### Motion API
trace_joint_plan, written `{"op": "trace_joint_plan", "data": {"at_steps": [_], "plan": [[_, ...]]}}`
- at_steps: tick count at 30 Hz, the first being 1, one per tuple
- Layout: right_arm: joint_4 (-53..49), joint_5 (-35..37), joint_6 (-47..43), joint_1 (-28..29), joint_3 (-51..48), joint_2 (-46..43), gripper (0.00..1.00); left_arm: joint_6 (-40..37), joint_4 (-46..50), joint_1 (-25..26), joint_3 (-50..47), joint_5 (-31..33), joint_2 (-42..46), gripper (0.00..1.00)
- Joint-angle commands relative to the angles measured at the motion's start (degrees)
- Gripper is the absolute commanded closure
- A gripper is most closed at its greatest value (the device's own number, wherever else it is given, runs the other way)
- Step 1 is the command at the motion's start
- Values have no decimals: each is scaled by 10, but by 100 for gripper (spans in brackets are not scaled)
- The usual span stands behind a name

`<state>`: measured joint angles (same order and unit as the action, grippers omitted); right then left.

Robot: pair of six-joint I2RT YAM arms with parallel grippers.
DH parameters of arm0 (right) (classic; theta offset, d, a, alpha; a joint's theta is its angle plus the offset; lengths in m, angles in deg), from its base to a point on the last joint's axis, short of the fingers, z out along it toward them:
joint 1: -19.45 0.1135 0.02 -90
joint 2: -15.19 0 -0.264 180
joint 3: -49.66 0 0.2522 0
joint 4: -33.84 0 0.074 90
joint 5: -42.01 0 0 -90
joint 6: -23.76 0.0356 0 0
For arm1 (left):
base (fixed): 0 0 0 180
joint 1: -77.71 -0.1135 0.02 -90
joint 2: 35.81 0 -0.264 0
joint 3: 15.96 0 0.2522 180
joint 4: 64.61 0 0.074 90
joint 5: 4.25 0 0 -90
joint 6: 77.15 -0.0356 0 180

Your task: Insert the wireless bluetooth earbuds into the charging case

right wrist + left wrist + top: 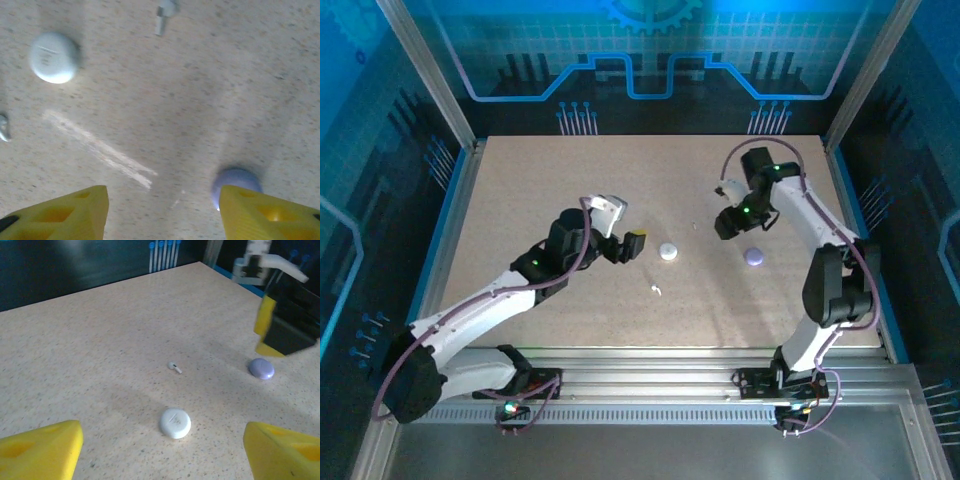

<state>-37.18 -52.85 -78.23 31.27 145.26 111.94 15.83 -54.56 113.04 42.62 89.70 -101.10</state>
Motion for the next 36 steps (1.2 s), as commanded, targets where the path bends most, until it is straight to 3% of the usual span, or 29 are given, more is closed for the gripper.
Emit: {"op": "trace_joint_plan", "data": {"at_steps": [1,11,21,29,36], "plan": [[34,31,78,56,-30,-32,38,40,47,-22,-9,13,31,15],[86,12,259,176,-33,-5,35,127,149,-81,-10,26,37,13],[34,81,388,209,58,98,33,210,242,-130,25,17,-19,12],[-38,127,367,236,164,212,32,234,299,-164,53,5,-55,11],[-39,123,365,234,198,263,29,247,311,-188,56,-13,-69,11]]}}
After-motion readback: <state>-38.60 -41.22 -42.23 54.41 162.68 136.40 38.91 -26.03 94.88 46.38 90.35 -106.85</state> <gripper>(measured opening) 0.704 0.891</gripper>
